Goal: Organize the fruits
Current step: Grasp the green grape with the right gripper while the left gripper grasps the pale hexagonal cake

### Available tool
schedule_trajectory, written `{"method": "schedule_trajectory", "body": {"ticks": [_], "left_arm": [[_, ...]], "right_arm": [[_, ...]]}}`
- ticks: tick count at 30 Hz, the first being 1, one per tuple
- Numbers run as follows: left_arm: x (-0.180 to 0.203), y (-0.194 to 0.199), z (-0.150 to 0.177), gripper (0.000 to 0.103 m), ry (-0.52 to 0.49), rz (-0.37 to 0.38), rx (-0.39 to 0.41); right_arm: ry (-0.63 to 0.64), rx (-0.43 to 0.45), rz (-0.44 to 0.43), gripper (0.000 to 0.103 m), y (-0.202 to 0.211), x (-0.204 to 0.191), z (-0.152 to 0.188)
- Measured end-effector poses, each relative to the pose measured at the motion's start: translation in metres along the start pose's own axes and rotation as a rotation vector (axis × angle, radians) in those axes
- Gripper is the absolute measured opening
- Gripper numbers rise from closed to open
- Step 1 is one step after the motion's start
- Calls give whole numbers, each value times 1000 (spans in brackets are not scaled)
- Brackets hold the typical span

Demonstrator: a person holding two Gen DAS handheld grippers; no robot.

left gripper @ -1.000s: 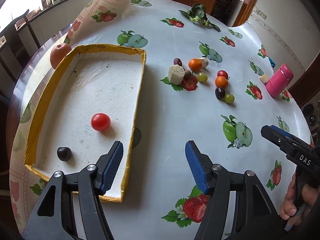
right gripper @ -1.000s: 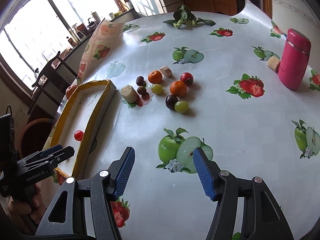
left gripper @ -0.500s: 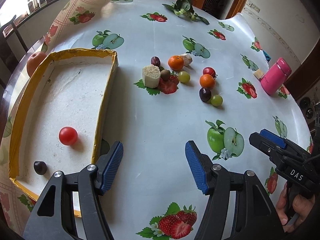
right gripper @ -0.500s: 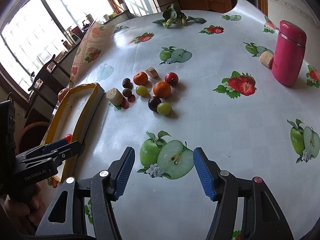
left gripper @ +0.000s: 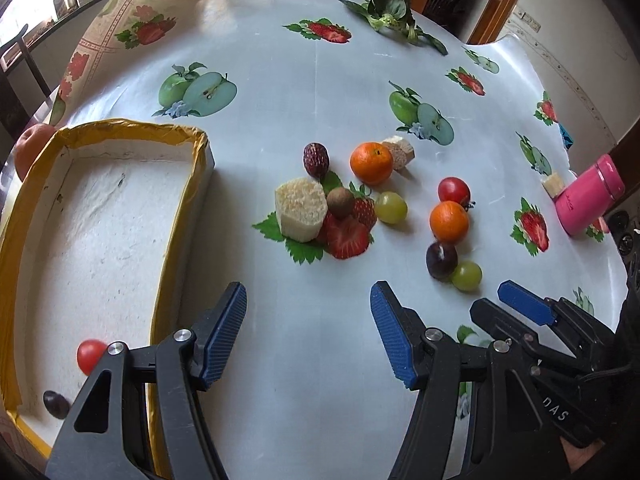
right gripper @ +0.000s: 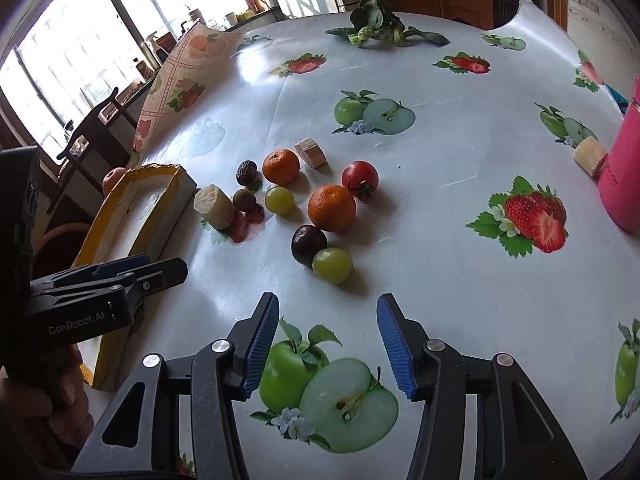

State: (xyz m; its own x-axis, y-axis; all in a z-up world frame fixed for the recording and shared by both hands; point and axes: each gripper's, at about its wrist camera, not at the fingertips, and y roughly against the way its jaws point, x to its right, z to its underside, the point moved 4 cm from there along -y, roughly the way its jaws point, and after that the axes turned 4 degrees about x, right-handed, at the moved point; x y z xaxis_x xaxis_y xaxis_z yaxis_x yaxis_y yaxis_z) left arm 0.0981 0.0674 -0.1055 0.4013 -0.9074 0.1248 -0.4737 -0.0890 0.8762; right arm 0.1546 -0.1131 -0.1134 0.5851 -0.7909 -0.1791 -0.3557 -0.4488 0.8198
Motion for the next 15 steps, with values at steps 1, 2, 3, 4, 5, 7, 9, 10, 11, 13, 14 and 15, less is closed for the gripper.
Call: {"method": "schedule_trajectory", "body": {"ticks": [1,2,3,4,5,7,9,10,11,13,14,15], "left_arm": [[0,-5,-6,64,-3,-11,5],[0,-10,-11,64,-6,-22,9],[0,-16,-15,64,-7,-29,7],[0,-22,-19,64,-7,-35,1],[-1,-29,-22,64,-6,-42,-7],[-3,-40,-26,64,1,-50,-17],[-5,-49,-29,63,5,-56,-24],[-4,-51,-30,63,-2,-66,-17],[-3,-52,-31,60,-12,-71,-7],[1,-51,-32,39,-29,-56,7],[2,-52,-32,30,-31,-39,0],[3,-51,-32,30,-31,-23,-2]], "right_arm": [[10,-8,1,49,-7,1,-3],[18,-15,2,49,-14,2,-6],[24,-20,3,49,-20,4,-8],[30,-25,4,47,-25,6,-10],[35,-30,0,46,-30,7,-13],[54,-24,-7,44,-37,8,-17],[75,-22,-28,42,-39,4,-21],[81,-22,-43,36,-40,3,-22],[82,-23,-60,32,-40,1,-22],[83,-24,-64,27,-38,-1,-22],[85,-22,-61,26,-37,-2,-20],[81,-21,-64,24,-35,-1,-20]]}}
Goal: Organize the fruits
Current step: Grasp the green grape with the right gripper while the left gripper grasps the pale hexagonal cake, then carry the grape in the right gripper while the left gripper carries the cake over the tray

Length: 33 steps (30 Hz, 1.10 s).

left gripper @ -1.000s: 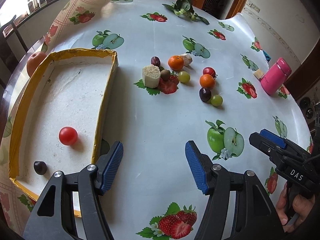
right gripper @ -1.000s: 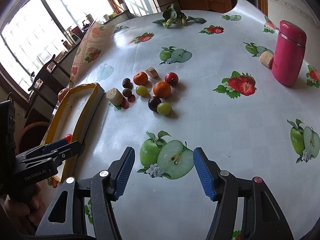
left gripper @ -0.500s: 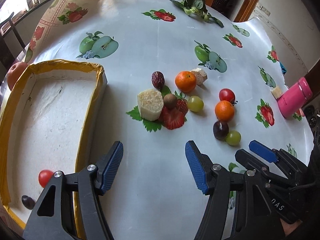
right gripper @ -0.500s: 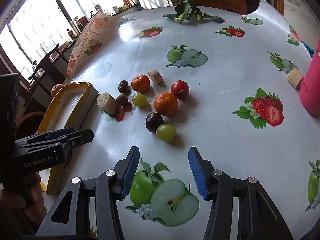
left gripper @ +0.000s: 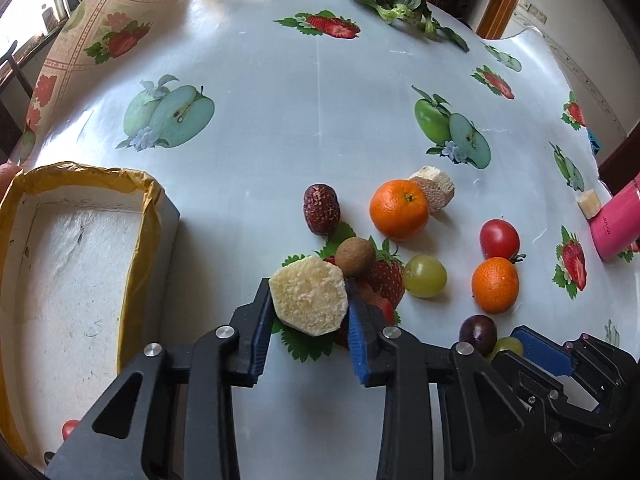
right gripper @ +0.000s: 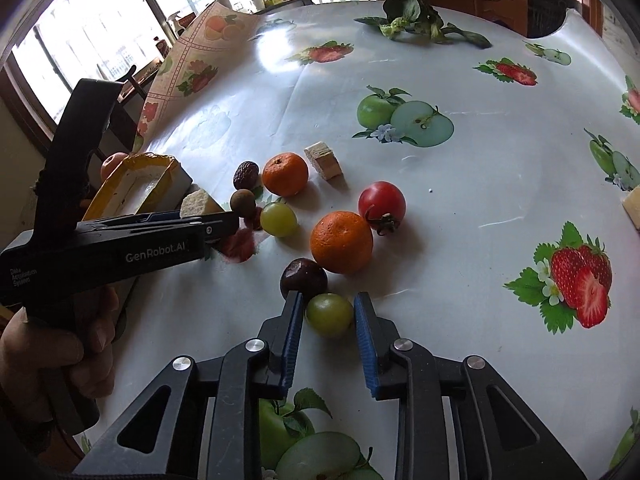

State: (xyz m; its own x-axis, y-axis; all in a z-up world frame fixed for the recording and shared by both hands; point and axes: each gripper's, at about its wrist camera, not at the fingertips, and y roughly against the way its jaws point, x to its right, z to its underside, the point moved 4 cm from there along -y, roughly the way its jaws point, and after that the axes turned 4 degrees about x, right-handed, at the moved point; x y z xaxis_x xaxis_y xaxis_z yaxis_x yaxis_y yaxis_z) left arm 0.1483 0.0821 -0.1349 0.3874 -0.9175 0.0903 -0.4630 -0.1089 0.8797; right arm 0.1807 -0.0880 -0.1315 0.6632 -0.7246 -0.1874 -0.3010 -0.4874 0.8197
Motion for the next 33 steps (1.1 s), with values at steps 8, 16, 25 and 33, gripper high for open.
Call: {"method": "schedule_trajectory", "body": {"ticks": [8,16,25,33], "left_arm": [[6,26,18,30,23,94,2],[-4,67,43,30,57,121,19],[-31,106,60,30,45,54,55],[-64,130,69,30,72,6,81]], "right_arm": [[-66,20,-30,24,24,2,14],[-117,49,-43,24,55,-8,27],[-88,56,-77,24,71,-49,34],[-20,50,-123,24,72,-99,33]]}}
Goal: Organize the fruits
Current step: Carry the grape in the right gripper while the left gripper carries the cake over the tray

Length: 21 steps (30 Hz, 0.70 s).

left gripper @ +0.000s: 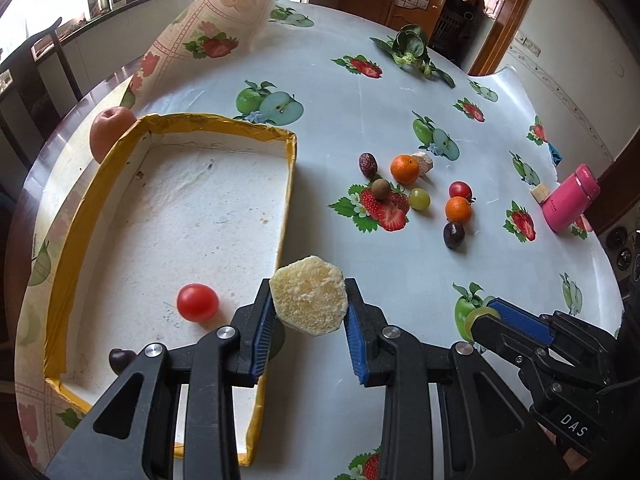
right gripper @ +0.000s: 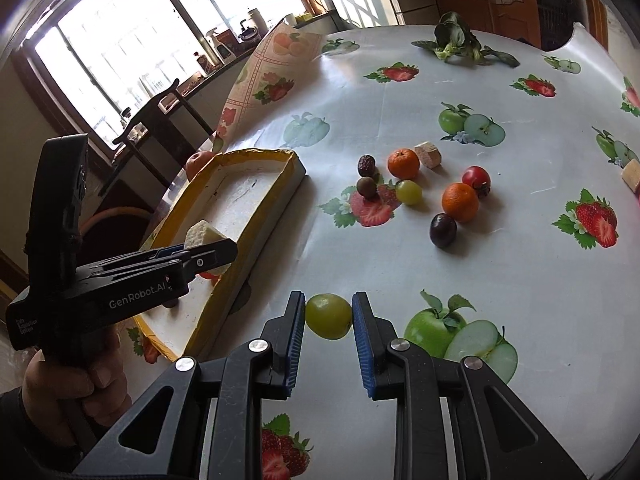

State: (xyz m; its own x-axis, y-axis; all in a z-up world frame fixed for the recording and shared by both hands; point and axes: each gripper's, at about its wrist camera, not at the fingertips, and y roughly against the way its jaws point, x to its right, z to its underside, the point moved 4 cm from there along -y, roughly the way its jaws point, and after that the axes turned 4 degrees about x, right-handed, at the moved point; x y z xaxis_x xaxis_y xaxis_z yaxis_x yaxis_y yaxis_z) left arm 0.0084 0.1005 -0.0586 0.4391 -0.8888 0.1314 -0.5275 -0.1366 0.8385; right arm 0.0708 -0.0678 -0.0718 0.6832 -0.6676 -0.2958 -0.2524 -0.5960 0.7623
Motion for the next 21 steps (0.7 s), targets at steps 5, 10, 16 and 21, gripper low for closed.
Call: {"method": "schedule_trajectory", "body": {"ticks": [5,10,16,21], "left_arm": [[-19,10,3,30,23,-21,10],[-36,16,6,30,40,-39,14],[-53,18,6,30,63,-54,16],[-63,19,7,30,77,-63,16]], "right_arm": [[37,-8,-25,24,-5,-25,-1],[65,-19,-43,24,-12,-45,-1],[89,-27,-60,24,-18,-61,-4],[99,-34,-69,24,-24,-69,-5]]}}
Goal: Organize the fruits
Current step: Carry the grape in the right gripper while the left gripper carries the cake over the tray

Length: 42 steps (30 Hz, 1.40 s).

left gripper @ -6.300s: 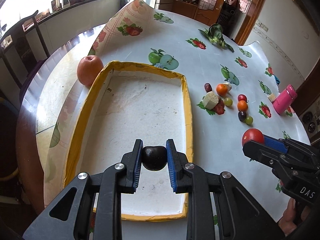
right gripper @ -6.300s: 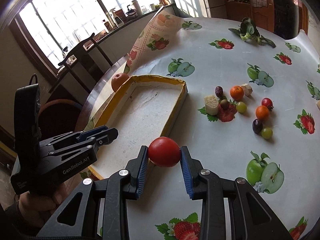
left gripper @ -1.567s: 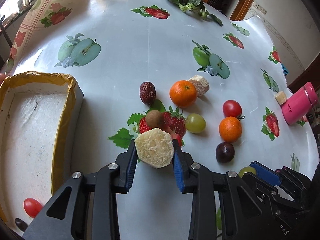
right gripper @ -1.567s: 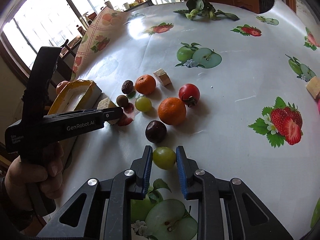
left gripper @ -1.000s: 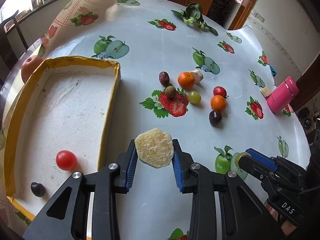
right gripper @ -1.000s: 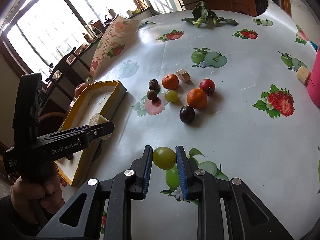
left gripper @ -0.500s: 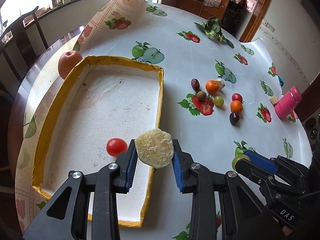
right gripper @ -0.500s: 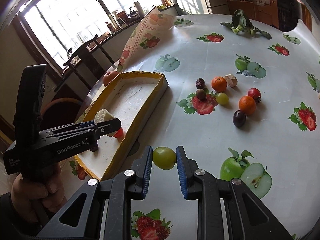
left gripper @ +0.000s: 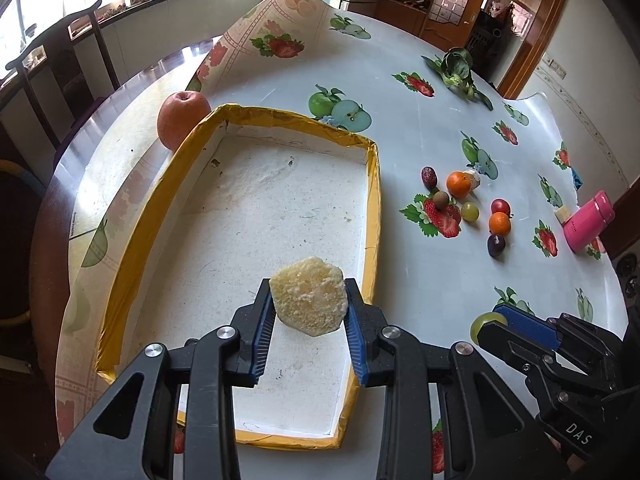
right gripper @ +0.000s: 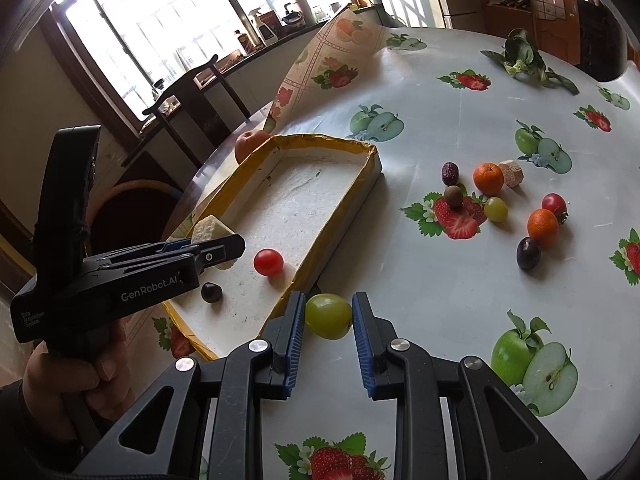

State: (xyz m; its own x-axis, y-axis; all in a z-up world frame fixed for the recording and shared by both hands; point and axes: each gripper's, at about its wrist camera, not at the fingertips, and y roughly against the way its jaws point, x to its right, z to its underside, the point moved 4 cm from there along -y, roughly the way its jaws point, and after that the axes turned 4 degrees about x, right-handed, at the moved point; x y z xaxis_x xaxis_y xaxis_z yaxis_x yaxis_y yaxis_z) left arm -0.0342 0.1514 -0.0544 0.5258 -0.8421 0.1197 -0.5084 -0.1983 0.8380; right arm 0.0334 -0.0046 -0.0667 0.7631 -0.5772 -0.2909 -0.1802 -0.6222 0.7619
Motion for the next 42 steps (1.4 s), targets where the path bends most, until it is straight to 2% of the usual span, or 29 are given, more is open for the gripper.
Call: {"method": "schedule_trajectory", "body": {"ticks": [14,22,32,42], "left_arm": [[-26,-1,3,30,39,-24,-10],[-54,-6,1,30,81,-54,-17],[-78,-41,-13,30,115,-79,-55],[-82,-73,-5,30,116,-99,-114]], "right_arm": [[31,-17,-32,24,-15,-23,-6],[65,-16,-61,24,-35,-42,-26],[127,-68,-58,25,-101,-65,-56],[169,-175,-23,25,-166,-58,-49]]}}
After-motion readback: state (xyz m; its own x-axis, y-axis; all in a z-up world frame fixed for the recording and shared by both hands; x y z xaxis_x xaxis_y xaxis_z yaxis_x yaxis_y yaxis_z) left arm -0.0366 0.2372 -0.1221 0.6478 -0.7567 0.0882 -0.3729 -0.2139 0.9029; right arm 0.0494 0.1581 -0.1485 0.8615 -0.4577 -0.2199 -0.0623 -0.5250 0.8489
